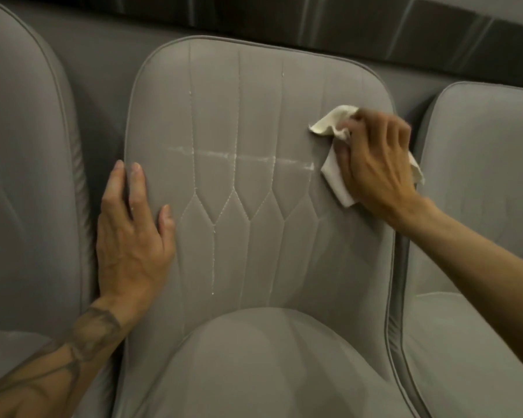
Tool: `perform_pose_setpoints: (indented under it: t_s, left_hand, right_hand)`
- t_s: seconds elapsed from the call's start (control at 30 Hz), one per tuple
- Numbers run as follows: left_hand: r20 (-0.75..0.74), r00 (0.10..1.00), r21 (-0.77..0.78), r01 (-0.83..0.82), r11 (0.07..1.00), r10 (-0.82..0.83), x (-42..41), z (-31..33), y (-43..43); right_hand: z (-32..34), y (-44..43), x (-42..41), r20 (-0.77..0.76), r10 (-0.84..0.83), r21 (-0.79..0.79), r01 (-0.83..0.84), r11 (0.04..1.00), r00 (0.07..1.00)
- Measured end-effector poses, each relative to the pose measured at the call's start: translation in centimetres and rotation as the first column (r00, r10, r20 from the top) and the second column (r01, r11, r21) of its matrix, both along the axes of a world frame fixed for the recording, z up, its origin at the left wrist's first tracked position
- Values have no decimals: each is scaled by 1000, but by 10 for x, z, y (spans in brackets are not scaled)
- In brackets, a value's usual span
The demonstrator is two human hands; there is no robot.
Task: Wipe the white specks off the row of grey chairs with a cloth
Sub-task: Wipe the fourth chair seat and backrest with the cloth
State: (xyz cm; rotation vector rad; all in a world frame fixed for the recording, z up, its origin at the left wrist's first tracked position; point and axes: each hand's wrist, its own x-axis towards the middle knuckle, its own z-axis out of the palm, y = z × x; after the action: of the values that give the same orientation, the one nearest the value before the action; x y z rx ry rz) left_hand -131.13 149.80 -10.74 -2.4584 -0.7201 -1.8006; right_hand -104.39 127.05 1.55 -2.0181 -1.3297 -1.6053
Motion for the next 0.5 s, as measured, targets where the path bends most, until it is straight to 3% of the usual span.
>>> perform_pose_setpoints:
  t_s: [0.13, 0.23, 0.37, 0.5]
  left_hand:
    - [1, 1000, -1, -5, 1000, 5, 0, -1, 0]
    - [6, 1000, -3, -8, 1000, 8, 1, -2, -1]
    - [0, 1000, -6, -6, 1000, 6, 1, -1, -2]
    - [-4, 1000, -5, -8, 1000, 8, 1, -1, -1]
  right_hand:
    - [34, 20, 8, -81, 68, 126, -57, 990, 994]
    - [13, 16, 0, -133, 149, 176, -124, 977, 980]
    - [-16, 2, -8, -208, 156, 66, -145, 987, 966]
    - [5, -7, 6, -136, 160, -71, -171, 983, 978]
